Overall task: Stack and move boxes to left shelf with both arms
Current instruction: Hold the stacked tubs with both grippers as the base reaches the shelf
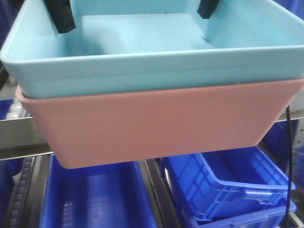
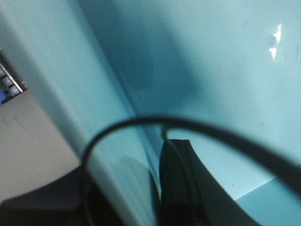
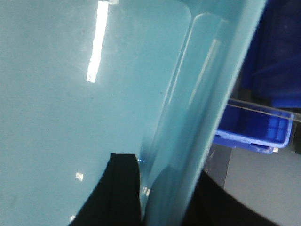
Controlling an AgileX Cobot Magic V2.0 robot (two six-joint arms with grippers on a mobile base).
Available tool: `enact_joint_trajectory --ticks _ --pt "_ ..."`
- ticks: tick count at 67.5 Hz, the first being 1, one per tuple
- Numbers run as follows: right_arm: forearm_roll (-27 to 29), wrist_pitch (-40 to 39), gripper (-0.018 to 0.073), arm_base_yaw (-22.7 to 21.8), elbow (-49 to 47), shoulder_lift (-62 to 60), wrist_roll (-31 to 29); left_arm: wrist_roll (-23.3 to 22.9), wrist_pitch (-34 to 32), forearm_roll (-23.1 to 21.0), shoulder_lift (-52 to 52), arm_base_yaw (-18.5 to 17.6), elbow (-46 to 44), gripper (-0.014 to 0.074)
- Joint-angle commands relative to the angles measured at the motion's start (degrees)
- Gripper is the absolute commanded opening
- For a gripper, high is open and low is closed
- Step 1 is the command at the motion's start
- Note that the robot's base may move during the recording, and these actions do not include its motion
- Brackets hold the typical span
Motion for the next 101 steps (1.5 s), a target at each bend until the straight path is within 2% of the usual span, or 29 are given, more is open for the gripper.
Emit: enact_joint_trajectory --ticks 1,101 --pt "8.7 -5.7 0.0057 1.9 -2.1 -2.8 -1.7 3.4 -6.5 -14.6 -3.2 -1.8 -3.1 -0.0003" --pt "8.7 -5.7 0.0057 1.9 -2.1 -2.8 -1.7 3.4 -6.5 -14.6 -3.2 -1.8 -3.1 -0.0003"
